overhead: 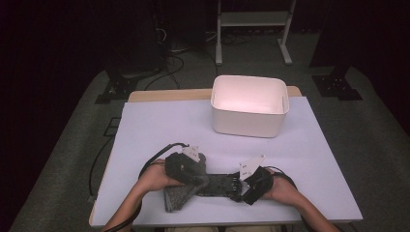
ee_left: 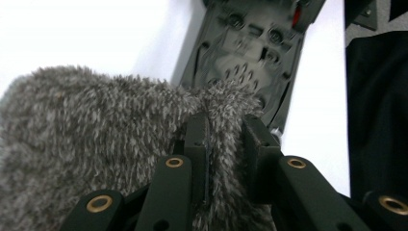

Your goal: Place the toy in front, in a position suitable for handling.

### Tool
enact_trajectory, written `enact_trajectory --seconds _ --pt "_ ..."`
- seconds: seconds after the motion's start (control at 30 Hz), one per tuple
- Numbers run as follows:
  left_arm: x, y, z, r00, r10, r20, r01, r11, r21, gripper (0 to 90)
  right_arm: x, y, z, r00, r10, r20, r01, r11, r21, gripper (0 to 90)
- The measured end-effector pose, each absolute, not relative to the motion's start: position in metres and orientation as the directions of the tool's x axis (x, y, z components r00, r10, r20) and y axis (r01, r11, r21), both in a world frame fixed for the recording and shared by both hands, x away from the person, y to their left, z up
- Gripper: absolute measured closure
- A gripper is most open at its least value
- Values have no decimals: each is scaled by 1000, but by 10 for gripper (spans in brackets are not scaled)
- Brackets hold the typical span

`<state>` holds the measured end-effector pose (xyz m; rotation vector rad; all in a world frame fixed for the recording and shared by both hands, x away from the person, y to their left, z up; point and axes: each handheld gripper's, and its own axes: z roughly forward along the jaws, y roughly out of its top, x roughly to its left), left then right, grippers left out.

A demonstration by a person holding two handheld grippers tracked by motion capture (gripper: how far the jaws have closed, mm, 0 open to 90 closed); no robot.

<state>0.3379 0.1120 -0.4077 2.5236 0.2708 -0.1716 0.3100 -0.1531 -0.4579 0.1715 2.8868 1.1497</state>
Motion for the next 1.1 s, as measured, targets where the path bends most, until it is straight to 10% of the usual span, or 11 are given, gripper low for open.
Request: enact_trajectory --seconds 0.57,1.1 --pt "334 136 -413 956 191 -223 284 -796 535 748 310 -154 -458 -994 110 13 89 719 689 233" --pt "332 59 -401 983 34 -180 128 -833 538 748 310 -154 -458 -993 114 13 91 719 689 232"
